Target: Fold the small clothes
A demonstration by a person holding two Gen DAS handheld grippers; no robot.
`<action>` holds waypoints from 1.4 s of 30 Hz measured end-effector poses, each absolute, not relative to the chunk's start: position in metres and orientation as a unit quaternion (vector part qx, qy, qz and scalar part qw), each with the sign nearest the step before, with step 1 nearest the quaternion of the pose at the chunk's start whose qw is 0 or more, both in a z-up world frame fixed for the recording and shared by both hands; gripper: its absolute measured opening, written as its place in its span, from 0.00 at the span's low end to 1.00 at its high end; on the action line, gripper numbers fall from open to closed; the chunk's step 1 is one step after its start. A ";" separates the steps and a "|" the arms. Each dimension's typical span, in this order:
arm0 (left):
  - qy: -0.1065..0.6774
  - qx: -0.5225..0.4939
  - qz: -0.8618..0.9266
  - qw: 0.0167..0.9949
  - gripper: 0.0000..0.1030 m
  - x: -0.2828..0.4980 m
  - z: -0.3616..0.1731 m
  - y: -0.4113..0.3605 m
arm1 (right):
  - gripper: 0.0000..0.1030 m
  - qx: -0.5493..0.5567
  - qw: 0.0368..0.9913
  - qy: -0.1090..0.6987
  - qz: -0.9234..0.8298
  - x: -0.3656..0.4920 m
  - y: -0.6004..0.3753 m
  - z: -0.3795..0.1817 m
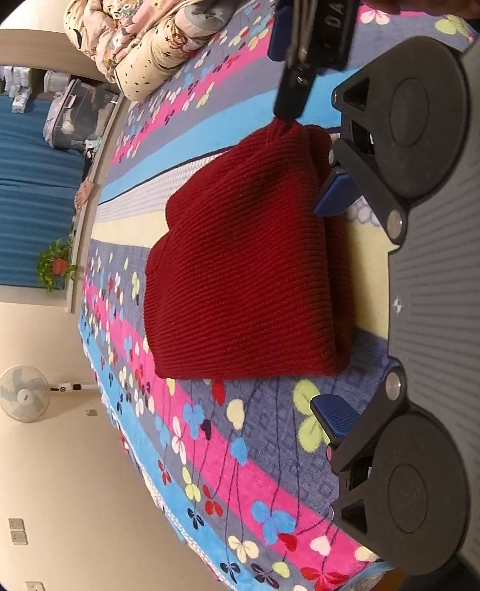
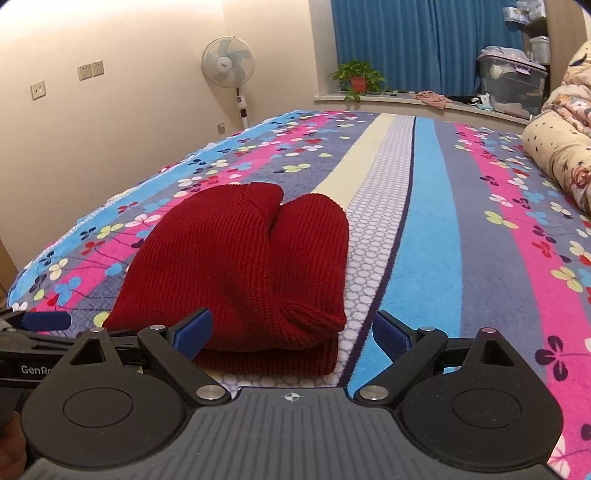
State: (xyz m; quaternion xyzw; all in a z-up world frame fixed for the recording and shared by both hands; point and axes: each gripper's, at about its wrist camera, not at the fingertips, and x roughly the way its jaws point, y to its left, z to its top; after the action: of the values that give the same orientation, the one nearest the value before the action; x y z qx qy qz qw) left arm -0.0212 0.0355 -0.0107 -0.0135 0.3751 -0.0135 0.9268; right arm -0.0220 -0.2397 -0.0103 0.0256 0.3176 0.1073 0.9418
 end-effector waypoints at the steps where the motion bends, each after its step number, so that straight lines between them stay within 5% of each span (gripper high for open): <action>1: 0.374 -0.015 -0.013 0.927 1.00 -0.021 -0.011 0.035 | 0.91 0.021 0.942 0.317 0.109 -0.022 -0.238 -0.011; 42: 0.377 -0.007 0.003 0.926 1.00 -0.016 -0.016 0.037 | 0.91 -0.004 0.938 0.322 0.129 -0.014 -0.227 -0.015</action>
State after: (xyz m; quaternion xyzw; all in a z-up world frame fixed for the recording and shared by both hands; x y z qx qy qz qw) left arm -0.0164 0.0367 -0.0156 -0.0069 0.3770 0.0029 0.9262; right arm -0.0136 -0.2266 -0.0154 -0.0041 0.3216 0.1290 0.9380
